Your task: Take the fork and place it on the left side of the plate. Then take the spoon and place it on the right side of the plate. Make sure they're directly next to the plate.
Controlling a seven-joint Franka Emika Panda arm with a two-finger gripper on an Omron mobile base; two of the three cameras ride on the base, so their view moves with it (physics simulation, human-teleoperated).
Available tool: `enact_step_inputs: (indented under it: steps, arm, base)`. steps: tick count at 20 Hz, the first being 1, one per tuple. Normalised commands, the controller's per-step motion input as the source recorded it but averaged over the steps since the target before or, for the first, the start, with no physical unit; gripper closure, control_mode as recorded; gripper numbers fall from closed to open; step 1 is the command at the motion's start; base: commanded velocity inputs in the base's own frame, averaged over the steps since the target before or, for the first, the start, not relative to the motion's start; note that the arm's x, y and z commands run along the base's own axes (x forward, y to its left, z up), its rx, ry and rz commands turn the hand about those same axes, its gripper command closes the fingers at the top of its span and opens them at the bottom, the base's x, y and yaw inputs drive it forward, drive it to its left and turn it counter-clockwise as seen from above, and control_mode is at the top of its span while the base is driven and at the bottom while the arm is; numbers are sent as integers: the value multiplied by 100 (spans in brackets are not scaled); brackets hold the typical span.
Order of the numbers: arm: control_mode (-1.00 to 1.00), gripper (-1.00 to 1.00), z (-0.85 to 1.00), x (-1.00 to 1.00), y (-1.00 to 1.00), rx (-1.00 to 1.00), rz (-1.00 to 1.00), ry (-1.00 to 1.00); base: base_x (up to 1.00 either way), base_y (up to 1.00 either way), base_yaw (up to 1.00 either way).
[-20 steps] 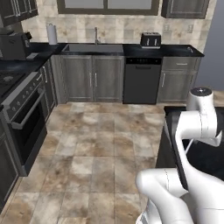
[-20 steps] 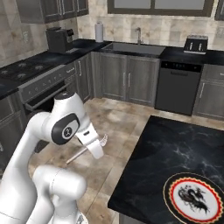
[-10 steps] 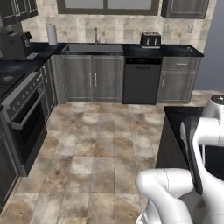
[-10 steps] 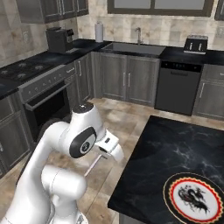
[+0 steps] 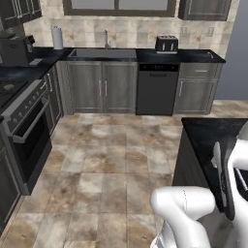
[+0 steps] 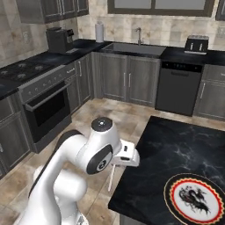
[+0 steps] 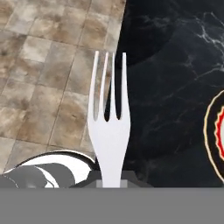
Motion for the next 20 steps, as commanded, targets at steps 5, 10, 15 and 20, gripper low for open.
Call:
enact_step_inputs:
  steps: [5, 10, 15, 20]
  arm:
    - [-100, 100, -28, -2, -48, -13, 39, 0]
    - [-100, 100, -19, -1, -26, -12, 18, 8]
    - [-100, 100, -22, 0, -14, -15, 0, 17]
    - [-100, 100, -23, 0, -14, -14, -3, 20]
  base:
    - [0, 0, 0]
    - [0, 0, 0]
    - [0, 0, 0]
    - [0, 0, 0]
